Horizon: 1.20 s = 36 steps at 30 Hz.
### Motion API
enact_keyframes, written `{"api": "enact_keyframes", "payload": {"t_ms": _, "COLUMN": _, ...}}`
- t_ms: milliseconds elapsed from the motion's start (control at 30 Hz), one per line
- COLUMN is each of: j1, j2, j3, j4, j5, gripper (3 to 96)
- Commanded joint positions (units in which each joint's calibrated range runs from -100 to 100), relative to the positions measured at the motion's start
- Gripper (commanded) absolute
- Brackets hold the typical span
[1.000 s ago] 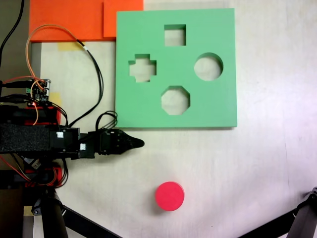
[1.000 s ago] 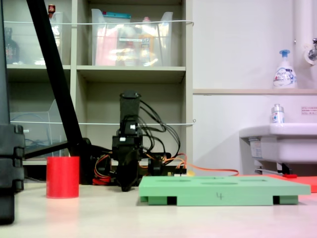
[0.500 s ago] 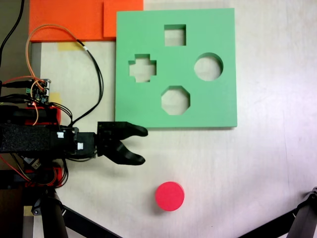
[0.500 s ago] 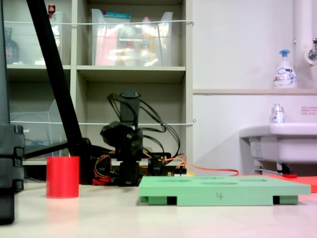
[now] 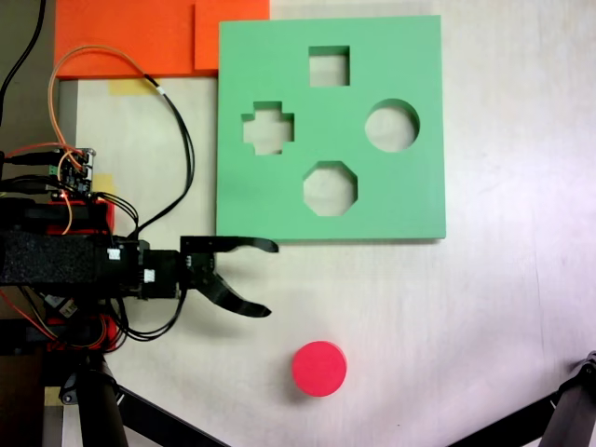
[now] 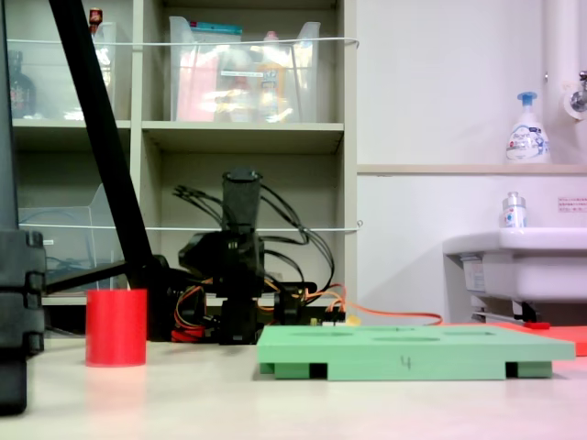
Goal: Put the cylinder block into the corresponding hole
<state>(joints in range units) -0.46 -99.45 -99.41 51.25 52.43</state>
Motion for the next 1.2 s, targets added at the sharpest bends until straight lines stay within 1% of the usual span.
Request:
{"api": "enact_keyframes", "payload": {"t_ms": 33, "j1": -1.3, "j2": -0.3, "j3": -0.6, "j4": 4.3, "j5": -0.8, "gripper": 52.3}}
{"api": "enact_keyframes", "payload": {"t_ms": 100, "j1": -1.8, "j2": 2.9, "j3": -0.6, "j4": 4.6, "j5": -1.3, "gripper": 54.2}}
{"api": "enact_keyframes", "payload": {"t_ms": 167, "j1": -2.4, "j2": 9.6, "j3": -0.6, "j4": 7.6, "j5": -1.3, "gripper": 62.0}}
{"api": "enact_keyframes", "payload": {"t_ms": 233, "j1": -3.0, "j2": 22.5, "j3": -0.6, "j4": 17.7, "j5": -1.8, "gripper": 69.8}}
{"api": "enact_keyframes", "payload": {"t_ms": 300, "j1": -3.7, "j2": 42.1, "j3": -0.6, "j4": 33.3, "j5": -1.8, "gripper": 76.3}}
{"api": "enact_keyframes", "payload": {"t_ms": 367, "j1": -4.4, "j2": 59.2, "j3": 1.9, "j4": 46.8, "j5": -1.7, "gripper": 77.9}}
{"api": "enact_keyframes", "payload": {"t_ms": 400, "j1": -4.7, "j2": 65.7, "j3": 3.6, "j4": 48.8, "j5": -1.6, "gripper": 77.9}}
{"api": "enact_keyframes", "payload": {"t_ms": 500, "j1": -5.4, "j2": 73.8, "j3": 7.4, "j4": 48.8, "j5": -1.4, "gripper": 78.7}}
{"api": "enact_keyframes", "payload": {"t_ms": 533, "j1": -5.6, "j2": 76.5, "j3": 9.4, "j4": 48.8, "j5": -1.3, "gripper": 82.3}}
{"api": "enact_keyframes", "payload": {"t_ms": 567, "j1": -5.7, "j2": 78.6, "j3": 10.7, "j4": 48.8, "j5": -1.3, "gripper": 83.6}}
{"api": "enact_keyframes", "payload": {"t_ms": 900, "j1": -8.7, "j2": 98.1, "j3": 27.5, "j4": 48.8, "j5": -0.9, "gripper": 83.3}}
{"api": "enact_keyframes", "payload": {"t_ms": 967, "j1": -9.3, "j2": 100.7, "j3": 30.8, "j4": 48.8, "j5": -0.5, "gripper": 82.5}}
{"api": "enact_keyframes", "payload": {"t_ms": 1100, "j1": -10.5, "j2": 106.0, "j3": 35.9, "j4": 48.8, "j5": 0.0, "gripper": 77.0}}
{"api": "enact_keyframes", "payload": {"t_ms": 1200, "j1": -10.9, "j2": 109.4, "j3": 39.3, "j4": 48.8, "j5": 0.1, "gripper": 77.0}}
